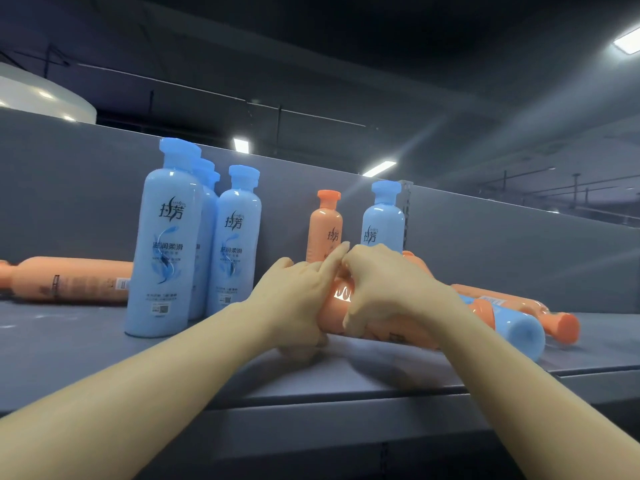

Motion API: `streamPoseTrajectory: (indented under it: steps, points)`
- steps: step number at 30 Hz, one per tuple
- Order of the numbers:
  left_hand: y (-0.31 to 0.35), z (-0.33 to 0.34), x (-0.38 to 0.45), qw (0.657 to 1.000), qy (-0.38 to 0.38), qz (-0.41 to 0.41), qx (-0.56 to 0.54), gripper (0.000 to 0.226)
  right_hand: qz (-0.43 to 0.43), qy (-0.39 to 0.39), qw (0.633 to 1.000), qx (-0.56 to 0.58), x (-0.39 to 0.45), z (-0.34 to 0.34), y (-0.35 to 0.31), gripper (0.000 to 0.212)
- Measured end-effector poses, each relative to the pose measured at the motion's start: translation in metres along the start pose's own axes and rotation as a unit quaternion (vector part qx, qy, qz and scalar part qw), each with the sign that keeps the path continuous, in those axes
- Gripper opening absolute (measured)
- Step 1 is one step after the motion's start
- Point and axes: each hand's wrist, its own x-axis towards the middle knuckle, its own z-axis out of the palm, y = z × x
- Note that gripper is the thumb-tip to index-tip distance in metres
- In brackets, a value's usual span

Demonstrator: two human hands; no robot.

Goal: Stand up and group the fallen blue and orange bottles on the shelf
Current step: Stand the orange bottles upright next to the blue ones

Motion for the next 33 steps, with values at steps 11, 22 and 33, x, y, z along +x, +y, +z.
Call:
streamPoseTrajectory:
  steps: [11, 22, 33]
  points:
    - [-0.027, -0.03, -0.01, 0.983, 0.013, -0.138, -0.117, 0.088, -0.092, 0.125, 0.988, -0.017, 0.012, -0.011, -0.01, 0.028]
    - [-0.054, -0.02, -0.015, 0.918, 0.008, -0.26, -0.3, 0.088, -0.182, 0.372, 0.901, 0.128, 0.029, 0.022, -0.012, 0.011]
    - [-0.052, -0.022, -0.017, 0.811, 0.01, -0.302, -0.502, 0.074, -0.005, 0.165, 0.951, 0.26, 0.029, 0.028, -0.019, 0.023]
